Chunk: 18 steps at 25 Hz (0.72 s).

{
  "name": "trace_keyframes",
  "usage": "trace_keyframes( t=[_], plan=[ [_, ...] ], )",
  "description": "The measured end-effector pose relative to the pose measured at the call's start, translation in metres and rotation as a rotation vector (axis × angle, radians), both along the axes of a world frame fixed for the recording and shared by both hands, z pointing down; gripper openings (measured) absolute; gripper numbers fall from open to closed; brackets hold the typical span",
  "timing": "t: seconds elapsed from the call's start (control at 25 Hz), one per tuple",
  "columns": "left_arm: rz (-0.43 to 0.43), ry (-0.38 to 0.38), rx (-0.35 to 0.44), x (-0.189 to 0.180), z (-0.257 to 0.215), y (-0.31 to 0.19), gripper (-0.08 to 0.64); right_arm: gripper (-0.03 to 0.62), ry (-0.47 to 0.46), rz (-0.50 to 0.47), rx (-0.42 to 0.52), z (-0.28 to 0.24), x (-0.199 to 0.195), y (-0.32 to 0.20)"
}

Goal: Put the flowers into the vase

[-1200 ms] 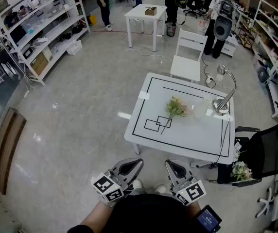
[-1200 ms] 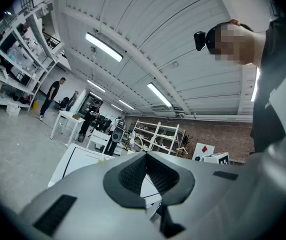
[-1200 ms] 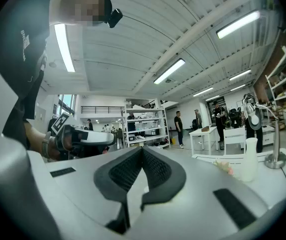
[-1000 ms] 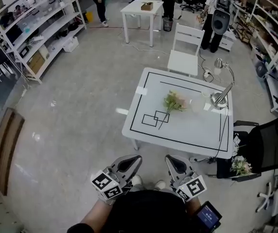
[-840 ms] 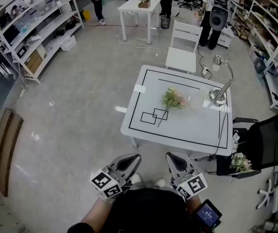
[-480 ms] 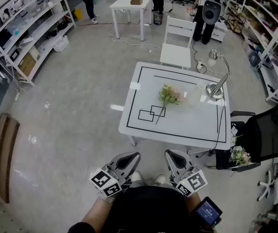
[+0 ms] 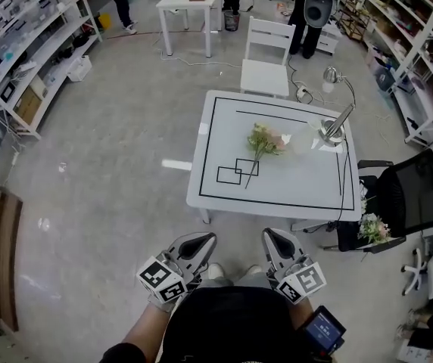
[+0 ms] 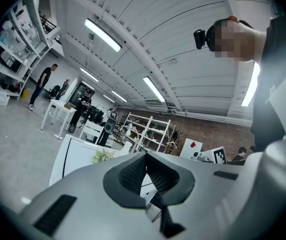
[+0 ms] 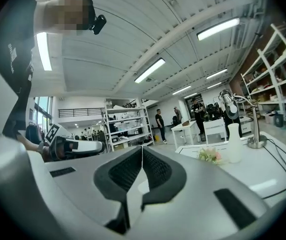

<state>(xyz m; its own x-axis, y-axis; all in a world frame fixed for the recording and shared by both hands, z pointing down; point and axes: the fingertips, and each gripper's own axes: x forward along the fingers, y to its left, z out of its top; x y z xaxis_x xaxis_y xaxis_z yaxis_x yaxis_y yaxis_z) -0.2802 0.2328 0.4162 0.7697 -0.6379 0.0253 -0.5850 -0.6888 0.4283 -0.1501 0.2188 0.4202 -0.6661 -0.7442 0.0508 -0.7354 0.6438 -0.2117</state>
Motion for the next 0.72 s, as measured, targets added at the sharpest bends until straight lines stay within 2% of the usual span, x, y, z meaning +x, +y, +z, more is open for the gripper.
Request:
trace_keyframes(
  t=[0.2,0.4,0.72],
  plan=[
    [0.035,0.002,-0.016,-0.003,0.008,-0.007,0.005,0.012,0.009,0.05,-0.023,0.008,0.007,-0.001],
    [0.057,-0.001,-0.03,0.004,0.015,-0.021,0.005,0.012,-0.048,0.113,-0.05,0.013,0.023,-0.018],
    [0.037,-0.012,-0.048,0.032,0.023,-0.056,0.005,0.012,-0.072,0.123,-0.07,0.027,0.055,-0.055]
  ],
)
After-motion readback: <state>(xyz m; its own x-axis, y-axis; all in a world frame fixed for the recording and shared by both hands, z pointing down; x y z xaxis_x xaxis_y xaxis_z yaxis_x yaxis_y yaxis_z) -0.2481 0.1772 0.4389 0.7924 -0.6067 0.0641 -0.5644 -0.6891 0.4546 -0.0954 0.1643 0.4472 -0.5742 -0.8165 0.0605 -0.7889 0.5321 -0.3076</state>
